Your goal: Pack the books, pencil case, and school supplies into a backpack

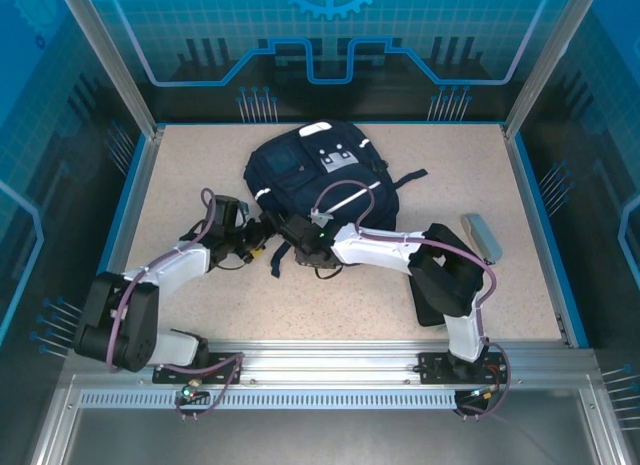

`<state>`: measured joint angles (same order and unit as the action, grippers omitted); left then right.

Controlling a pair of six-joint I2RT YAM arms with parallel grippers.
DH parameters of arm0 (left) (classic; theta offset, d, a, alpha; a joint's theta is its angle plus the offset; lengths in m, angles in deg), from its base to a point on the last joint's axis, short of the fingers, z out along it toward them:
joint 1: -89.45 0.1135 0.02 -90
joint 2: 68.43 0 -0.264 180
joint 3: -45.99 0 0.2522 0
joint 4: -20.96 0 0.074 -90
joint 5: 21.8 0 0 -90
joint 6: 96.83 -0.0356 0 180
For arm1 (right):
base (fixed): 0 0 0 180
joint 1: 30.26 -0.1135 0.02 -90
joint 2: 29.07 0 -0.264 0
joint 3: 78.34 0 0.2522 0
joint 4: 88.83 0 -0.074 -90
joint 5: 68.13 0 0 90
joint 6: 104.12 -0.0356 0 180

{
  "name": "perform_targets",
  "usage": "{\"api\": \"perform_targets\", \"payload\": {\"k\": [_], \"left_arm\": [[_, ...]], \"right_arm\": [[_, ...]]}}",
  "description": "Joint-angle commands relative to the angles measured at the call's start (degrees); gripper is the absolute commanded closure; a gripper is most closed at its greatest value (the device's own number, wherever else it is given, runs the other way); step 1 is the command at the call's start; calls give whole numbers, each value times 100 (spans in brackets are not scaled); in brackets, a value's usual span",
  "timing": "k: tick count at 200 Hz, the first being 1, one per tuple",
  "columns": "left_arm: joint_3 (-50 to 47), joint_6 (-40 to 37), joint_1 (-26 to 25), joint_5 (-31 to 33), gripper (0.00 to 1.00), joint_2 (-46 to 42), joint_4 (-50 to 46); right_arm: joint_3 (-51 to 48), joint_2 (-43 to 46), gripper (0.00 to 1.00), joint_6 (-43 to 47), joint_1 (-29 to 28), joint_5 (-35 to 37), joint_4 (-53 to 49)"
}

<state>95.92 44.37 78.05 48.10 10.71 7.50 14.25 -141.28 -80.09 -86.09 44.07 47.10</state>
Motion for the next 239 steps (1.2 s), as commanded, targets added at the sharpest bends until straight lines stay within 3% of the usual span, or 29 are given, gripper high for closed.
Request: {"api": "perform_targets", "payload": {"k": [1, 41, 92, 139, 193, 225, 239], "left_arm": [[-155, 498, 50, -561, 14, 276, 857], [-181, 803, 41, -764, 23, 755, 1556], [-58, 892, -53, -605, 39, 1314, 1758], [129, 1006, -99, -518, 54, 1793, 2089], [359, 745, -99, 1, 87, 1887, 1641], [505, 509, -90, 145, 100, 1911, 1348], [538, 470, -73, 151, 100, 1922, 1309]], "right_arm": [[142, -119, 77, -47, -24, 291, -148], [217, -158, 92, 91, -57, 391, -344], [180, -21, 99, 330, -103, 443, -460], [112, 261, 100, 620, -154, 445, -740], [-457, 1018, 100, 459, -142, 1171, -1563], [-1057, 1598, 100, 309, 68, 1640, -1977], [-1242, 1778, 100, 458, 233, 1591, -1920]]}}
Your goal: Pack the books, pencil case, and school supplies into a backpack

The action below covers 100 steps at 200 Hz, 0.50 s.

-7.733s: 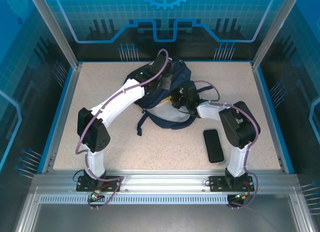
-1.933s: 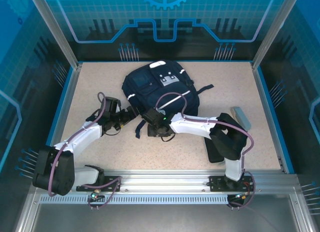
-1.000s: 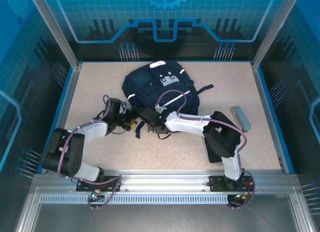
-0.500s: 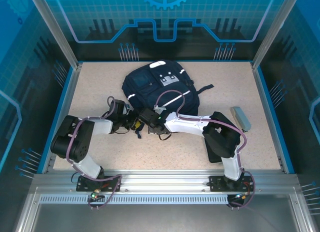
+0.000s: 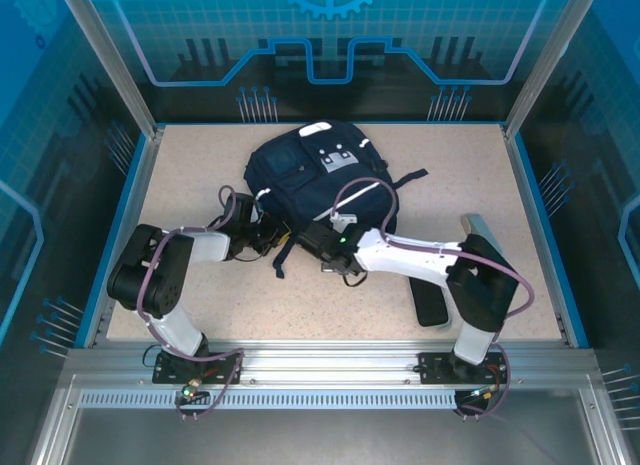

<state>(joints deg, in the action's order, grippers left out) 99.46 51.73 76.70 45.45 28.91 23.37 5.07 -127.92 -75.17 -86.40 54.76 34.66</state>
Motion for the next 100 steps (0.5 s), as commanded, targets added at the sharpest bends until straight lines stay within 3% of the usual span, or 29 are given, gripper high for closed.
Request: {"api": "perform_targets", "payload": {"k": [1, 19, 40, 60, 100], "left_arm": [[181, -271, 62, 418, 100, 101, -279], [195, -302, 97, 429, 100, 85, -313], [237, -367, 104, 327, 100, 79, -316], [289, -437, 108, 209, 100, 126, -398], [350, -597, 107, 88, 100, 156, -568]], "right_arm": [[-335, 448, 100, -10, 276, 511, -666], [-477, 599, 100, 486, 469, 115, -281], [-684, 672, 100, 1362, 688, -935, 585], [-842, 646, 96, 1570, 907, -1634, 1081], [-750, 516, 78, 1874, 1069, -1623, 996]]}}
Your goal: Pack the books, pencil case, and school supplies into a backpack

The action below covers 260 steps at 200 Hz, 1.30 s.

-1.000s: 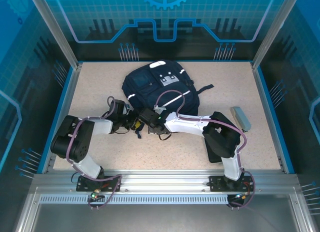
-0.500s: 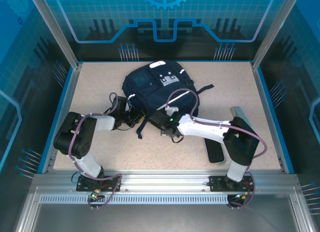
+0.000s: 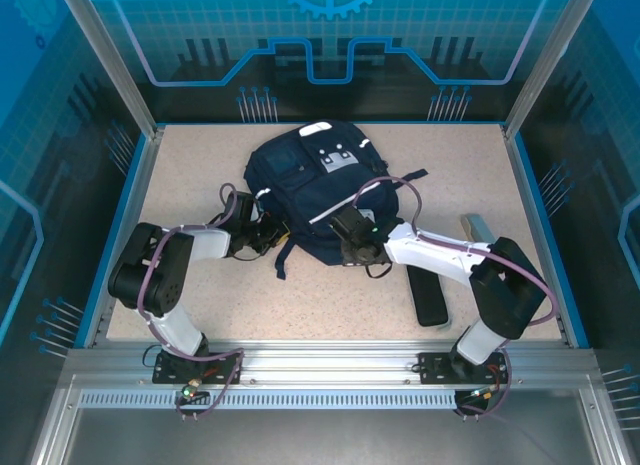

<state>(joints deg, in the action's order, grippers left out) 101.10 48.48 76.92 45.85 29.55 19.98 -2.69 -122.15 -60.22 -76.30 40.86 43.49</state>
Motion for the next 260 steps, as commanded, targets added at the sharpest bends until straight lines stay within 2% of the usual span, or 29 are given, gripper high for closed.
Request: {"api": "perform_targets", "payload": {"k": [1, 22, 65, 90, 117, 163, 188, 214, 234, 260], "left_arm": [[188, -269, 85, 52, 100, 96, -239], [251, -335, 84, 38, 100, 99, -341], [312, -363, 85, 45, 100, 90, -407], [313, -396, 90, 54, 100, 77, -448], [317, -499, 174, 199, 100, -22, -611], [304, -902, 709, 367, 100, -369, -1053], [372, -1086, 952, 194, 100, -414, -1229], [505, -1240, 1070, 208, 100, -509, -1467], [567, -1271, 1234, 324, 78, -691, -1675], [608, -1434, 1517, 659, 60, -1047, -2196]], "right_arm": [[26, -61, 78, 385, 68, -235, 113], [43, -111, 72, 470, 111, -263, 113], [51, -276, 71, 471, 167, -285, 121], [94, -381, 77, 438, 191, -258, 76], [188, -383, 95, 257, 187, 152, -228], [132, 117, 100, 71, 409, 1226, -805], [154, 150, 100, 323, 644, 1117, -800], [312, 159, 100, 919, 448, 404, -410], [599, 27, 100, 1288, 114, -115, -184], [1039, -236, 100, 1617, -271, -713, 165]]}}
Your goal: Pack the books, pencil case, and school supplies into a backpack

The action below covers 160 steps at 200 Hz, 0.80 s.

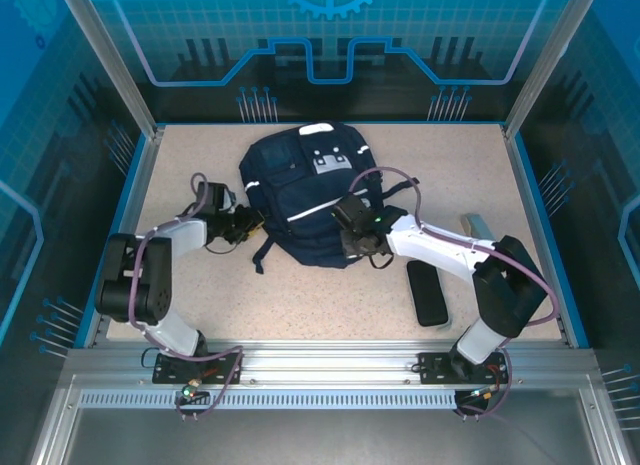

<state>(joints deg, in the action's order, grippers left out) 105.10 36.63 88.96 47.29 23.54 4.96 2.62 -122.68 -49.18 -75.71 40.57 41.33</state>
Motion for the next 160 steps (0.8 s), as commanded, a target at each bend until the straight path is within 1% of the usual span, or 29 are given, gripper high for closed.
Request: {"api": "perform_targets", "payload": {"k": [1, 18, 32, 51, 66, 89, 110, 124, 143, 160], "left_arm": [[210, -259, 326, 534, 59, -462, -732], [174, -321, 548, 910, 48, -727, -1145], [59, -273, 708, 1045, 40, -1026, -1331], [-99, -202, 761, 1067, 32, -1498, -1553], [-229, -83, 761, 980, 28, -1857, -1735], [-284, -83, 761, 542, 25, -2303, -2055], [-114, -234, 761, 457, 23, -2532, -2614], [-69, -196, 761, 301, 23, -2630, -2792], [-249, 162, 753, -105, 24, -2768, -2601], [-503, 638, 722, -618, 28, -2840, -2180]], "right_arm": [[524, -198, 100, 529, -340, -728, 404], [829, -458, 100, 665, -463, -1164, 722], [1174, -740, 100, 709, -504, -1458, 841], [1623, -1135, 100, 743, -573, -1744, 996], [1921, -1440, 100, 731, -618, -1953, 1146], [2347, -1880, 100, 630, -672, -2175, 1239], [2580, -2146, 100, 574, -758, -2163, 1267], [2677, -2264, 100, 520, -780, -2174, 1279], [2719, -2343, 100, 478, -806, -2186, 1338], [2746, -2386, 100, 465, -835, -2178, 1334]]}}
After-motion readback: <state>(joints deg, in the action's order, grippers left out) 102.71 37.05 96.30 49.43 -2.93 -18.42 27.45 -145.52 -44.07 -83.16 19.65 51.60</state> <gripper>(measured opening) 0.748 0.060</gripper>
